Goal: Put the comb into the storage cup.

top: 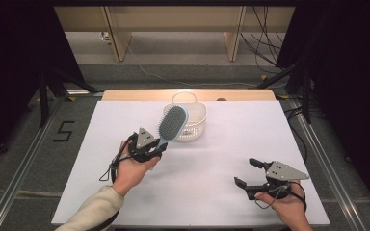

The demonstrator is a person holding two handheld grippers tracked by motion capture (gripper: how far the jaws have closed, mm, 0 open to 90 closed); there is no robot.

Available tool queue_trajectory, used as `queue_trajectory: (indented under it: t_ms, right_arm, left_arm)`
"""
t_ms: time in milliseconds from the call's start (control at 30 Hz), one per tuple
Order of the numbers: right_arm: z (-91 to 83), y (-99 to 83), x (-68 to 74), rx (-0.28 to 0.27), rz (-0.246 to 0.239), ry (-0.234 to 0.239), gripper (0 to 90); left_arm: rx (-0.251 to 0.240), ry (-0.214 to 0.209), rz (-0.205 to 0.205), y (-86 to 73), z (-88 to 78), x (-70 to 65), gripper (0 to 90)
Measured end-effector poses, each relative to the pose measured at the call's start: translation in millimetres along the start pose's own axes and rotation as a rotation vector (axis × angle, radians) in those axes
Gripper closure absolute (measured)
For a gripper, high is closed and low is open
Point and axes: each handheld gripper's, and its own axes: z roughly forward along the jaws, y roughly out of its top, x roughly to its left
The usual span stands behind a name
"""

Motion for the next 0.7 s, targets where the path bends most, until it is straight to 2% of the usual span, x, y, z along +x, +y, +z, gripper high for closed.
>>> queue_trajectory:
  t_ms: [433, 567, 700]
  right_arm:
    - [3.0, 1.0, -3.3, -0.021, 0.004, -0.013, 14.2]
    - [5.1, 1.1, -4.4, -0.019, 0.006, -0.013, 14.2]
    - [6.1, 1.3, -5.5, -0.021, 0.009, -0.021, 14.2]
  left_arm:
    - [-0.029, 0.006, -0.013, 2.2, -0.3, 2.6, 69.5]
    - [-0.036, 0.010, 0.004, 2.5, 0.2, 3.5, 69.5]
    - [-0.042, 0.012, -0.001, 2.4, 0.2, 4.4, 69.5]
